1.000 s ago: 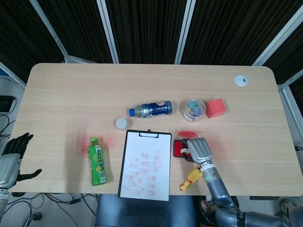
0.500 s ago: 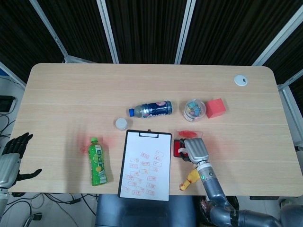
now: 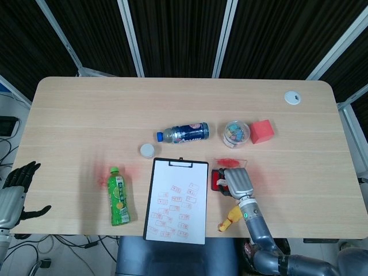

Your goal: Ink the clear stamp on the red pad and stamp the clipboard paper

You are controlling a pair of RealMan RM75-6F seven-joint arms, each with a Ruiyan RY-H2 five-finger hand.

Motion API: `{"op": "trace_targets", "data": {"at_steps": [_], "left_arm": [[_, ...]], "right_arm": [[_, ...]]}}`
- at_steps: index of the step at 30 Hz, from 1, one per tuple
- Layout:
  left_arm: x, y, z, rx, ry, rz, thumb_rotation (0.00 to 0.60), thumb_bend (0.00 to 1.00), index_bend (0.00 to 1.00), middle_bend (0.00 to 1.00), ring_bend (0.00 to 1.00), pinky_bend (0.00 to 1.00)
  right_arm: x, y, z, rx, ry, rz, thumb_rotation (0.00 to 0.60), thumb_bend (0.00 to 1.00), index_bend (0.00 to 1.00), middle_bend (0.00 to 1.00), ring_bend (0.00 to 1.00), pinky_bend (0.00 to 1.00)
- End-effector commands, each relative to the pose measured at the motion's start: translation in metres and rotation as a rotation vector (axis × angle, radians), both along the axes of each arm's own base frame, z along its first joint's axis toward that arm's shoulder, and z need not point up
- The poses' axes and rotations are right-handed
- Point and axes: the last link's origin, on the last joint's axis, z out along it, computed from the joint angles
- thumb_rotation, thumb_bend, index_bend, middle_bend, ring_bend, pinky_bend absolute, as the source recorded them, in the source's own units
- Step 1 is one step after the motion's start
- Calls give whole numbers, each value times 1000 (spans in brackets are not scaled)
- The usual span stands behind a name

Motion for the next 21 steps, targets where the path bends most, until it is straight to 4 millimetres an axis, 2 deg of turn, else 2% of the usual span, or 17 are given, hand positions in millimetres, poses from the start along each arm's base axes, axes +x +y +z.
{"op": "trace_targets", "data": {"at_steps": [1,21], "left_arm": [[0,0,0,0,0,-1,600,8,0,0,0,0],[0,0,0,-3,0,-1,600,8,0,0,0,0]], "right_arm": [[0,0,0,1,-1,-1,600,668,950,825,867,885],[0,0,1,-2,0,-10,600,668,958,834,874,885]]}}
